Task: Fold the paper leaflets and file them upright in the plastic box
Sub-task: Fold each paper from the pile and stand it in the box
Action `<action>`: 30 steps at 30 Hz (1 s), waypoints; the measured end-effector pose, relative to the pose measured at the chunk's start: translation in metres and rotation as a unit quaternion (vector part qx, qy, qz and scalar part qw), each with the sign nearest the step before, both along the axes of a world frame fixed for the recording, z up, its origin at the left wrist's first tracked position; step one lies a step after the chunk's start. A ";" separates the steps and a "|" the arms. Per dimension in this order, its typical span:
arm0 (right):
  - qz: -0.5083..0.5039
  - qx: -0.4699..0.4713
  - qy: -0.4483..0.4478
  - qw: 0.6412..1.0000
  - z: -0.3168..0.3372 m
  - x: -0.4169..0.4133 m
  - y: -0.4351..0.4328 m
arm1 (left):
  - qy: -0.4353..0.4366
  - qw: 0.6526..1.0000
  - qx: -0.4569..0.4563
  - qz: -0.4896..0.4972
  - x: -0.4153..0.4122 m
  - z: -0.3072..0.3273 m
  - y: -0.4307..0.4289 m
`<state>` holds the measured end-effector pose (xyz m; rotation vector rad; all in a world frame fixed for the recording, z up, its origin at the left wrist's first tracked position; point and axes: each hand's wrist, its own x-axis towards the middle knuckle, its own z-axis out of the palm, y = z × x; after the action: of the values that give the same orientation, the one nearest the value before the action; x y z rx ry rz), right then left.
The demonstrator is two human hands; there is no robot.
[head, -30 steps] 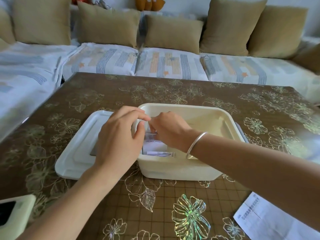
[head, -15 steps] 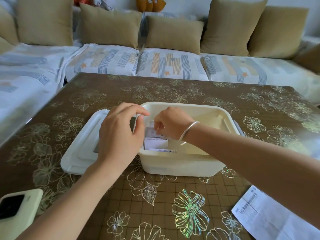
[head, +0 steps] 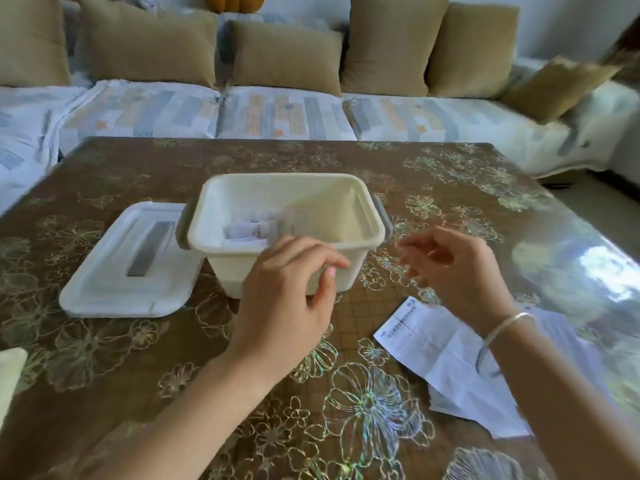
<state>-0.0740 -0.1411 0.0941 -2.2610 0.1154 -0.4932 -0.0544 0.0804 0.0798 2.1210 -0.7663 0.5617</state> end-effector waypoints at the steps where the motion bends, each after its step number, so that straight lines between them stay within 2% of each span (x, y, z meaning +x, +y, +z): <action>1: -0.020 -0.007 0.033 0.999 -0.016 -0.005 -0.009 | 0.023 0.999 0.013 -0.028 -0.006 -0.009 -0.005; 3: -0.056 -0.056 0.074 0.994 -0.045 -0.032 -0.038 | 0.061 0.993 0.057 -0.089 -0.032 -0.032 -0.032; 8: -0.103 -0.127 0.127 0.978 -0.071 -0.052 -0.075 | 0.091 0.983 0.115 -0.115 -0.068 -0.081 -0.076; 14: -0.036 -0.192 0.278 0.941 -0.056 -0.045 -0.071 | 0.065 0.981 0.148 -0.109 -0.079 -0.101 -0.083; 20: 0.004 -0.215 0.316 0.924 -0.046 -0.032 -0.066 | 0.081 0.981 0.136 -0.113 -0.082 -0.104 -0.074; 22: 0.029 -0.184 0.320 0.929 -0.041 -0.034 -0.064 | 0.101 0.987 0.098 -0.072 -0.081 -0.097 -0.066; 24: 0.055 -0.107 0.308 0.944 -0.038 -0.039 -0.059 | 0.120 0.991 0.056 0.019 -0.079 -0.084 -0.055; 25: 0.061 -0.061 0.295 0.952 -0.038 -0.042 -0.054 | 0.161 0.984 0.039 0.062 -0.076 -0.076 -0.048; 28: 0.058 0.040 0.245 0.967 -0.039 -0.048 -0.034 | 0.358 0.927 -0.006 0.115 -0.061 -0.059 -0.024; 30: 0.063 0.139 0.221 0.963 -0.040 -0.050 -0.019 | 0.490 0.864 -0.087 0.070 -0.055 -0.049 -0.011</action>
<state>-0.1241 -0.1602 0.0544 -2.0473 0.2493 0.0997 -0.1092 0.0694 0.0312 1.9396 0.0258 -0.3900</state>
